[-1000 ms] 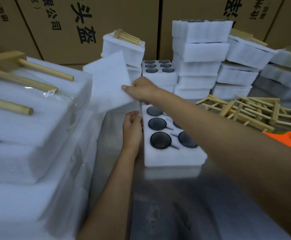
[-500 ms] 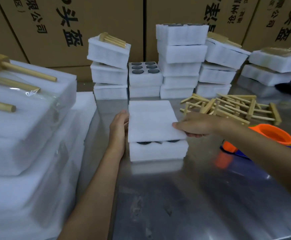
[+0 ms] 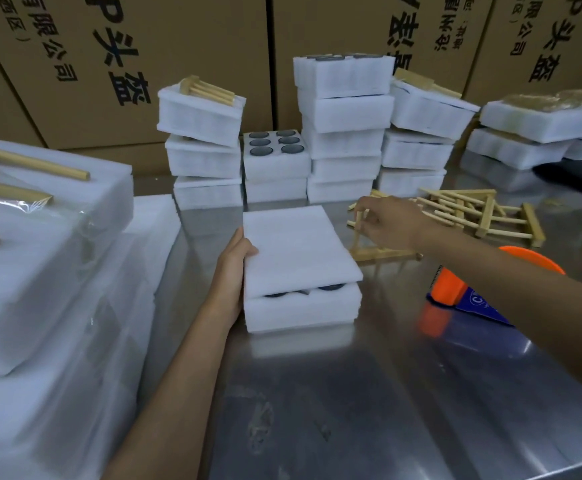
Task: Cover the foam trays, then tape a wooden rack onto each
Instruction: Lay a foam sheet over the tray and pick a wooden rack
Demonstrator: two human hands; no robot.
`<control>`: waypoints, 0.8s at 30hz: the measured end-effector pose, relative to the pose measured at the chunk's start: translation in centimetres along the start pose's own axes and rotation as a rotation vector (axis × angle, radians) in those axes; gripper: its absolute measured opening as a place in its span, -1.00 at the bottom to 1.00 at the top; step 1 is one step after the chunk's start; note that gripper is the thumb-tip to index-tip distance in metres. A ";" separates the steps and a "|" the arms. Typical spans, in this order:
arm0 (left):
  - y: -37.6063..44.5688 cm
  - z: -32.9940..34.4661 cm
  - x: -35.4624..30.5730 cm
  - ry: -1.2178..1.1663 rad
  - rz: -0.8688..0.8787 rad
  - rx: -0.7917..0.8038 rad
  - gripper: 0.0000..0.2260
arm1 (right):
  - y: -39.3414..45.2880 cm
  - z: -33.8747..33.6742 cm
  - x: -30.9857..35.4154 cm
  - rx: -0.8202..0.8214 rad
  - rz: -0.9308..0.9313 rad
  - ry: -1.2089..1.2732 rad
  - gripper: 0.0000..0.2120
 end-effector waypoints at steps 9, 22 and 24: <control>-0.5 0.5 -0.3 0.024 0.019 0.024 -0.66 | -1.0 -8.3 1.9 -0.500 -0.094 0.293 -0.91; -0.3 0.8 0.1 -0.029 -0.045 0.079 -0.49 | 0.6 3.1 6.5 0.113 0.572 1.280 -0.78; -0.2 0.8 0.1 -0.040 -0.054 0.071 -0.49 | 1.5 3.3 5.6 -0.029 0.539 0.963 -0.84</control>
Point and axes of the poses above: each hand's wrist, its own y-axis towards the middle knuckle, its own z-axis out of the palm, x = y × z, the point moved 7 cm from there along y, towards the middle knuckle
